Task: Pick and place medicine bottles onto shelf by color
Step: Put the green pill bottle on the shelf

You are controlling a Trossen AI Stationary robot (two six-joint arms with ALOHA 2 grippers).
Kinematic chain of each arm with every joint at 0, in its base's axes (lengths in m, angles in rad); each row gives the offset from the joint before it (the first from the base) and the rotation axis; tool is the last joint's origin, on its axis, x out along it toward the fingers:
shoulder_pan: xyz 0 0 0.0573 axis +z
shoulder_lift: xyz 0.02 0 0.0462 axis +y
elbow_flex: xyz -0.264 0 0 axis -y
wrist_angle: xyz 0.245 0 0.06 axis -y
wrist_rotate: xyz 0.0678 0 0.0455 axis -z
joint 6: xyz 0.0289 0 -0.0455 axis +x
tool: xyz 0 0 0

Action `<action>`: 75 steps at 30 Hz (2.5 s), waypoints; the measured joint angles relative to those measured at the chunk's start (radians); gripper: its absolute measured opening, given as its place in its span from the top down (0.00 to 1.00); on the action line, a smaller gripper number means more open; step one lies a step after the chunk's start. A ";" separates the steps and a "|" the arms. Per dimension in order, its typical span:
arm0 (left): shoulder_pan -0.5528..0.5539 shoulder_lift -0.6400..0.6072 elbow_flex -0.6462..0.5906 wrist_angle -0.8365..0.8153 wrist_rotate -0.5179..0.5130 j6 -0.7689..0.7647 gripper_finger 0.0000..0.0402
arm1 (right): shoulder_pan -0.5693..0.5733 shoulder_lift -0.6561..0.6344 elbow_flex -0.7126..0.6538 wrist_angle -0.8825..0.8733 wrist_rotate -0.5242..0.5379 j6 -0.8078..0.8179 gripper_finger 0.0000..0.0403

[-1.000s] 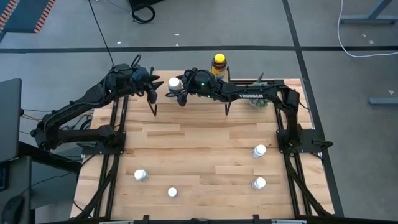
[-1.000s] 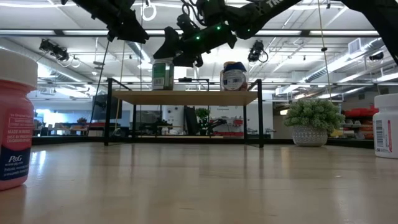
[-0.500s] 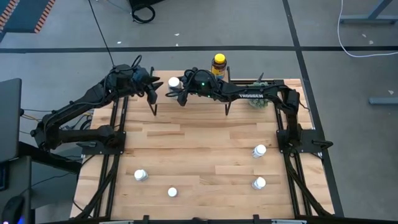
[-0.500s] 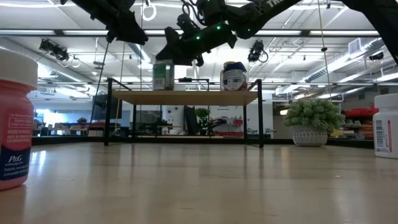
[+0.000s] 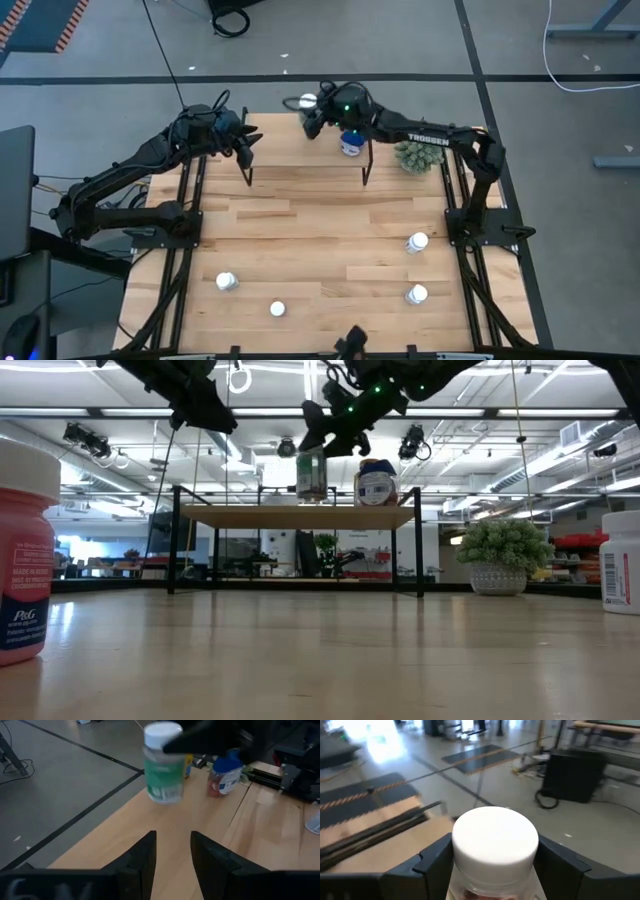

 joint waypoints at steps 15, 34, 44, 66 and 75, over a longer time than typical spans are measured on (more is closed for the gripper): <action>-0.041 0.000 0.000 -0.002 0.000 0.003 0.70 | 0.003 0.006 -0.001 -0.001 -0.006 0.017 0.38; -0.046 0.000 0.000 -0.002 0.000 -0.009 0.72 | 0.070 0.007 -0.001 0.013 0.270 0.050 0.38; -0.045 0.000 0.000 0.002 -0.001 0.015 0.73 | 0.145 0.028 -0.001 0.052 0.492 0.186 0.38; -0.056 0.000 0.000 0.000 -0.020 0.072 0.73 | 0.180 0.133 0.000 0.156 0.704 0.250 0.38; -0.063 0.000 0.000 -0.013 -0.019 0.131 0.73 | 0.158 0.133 0.000 0.132 0.648 0.218 0.38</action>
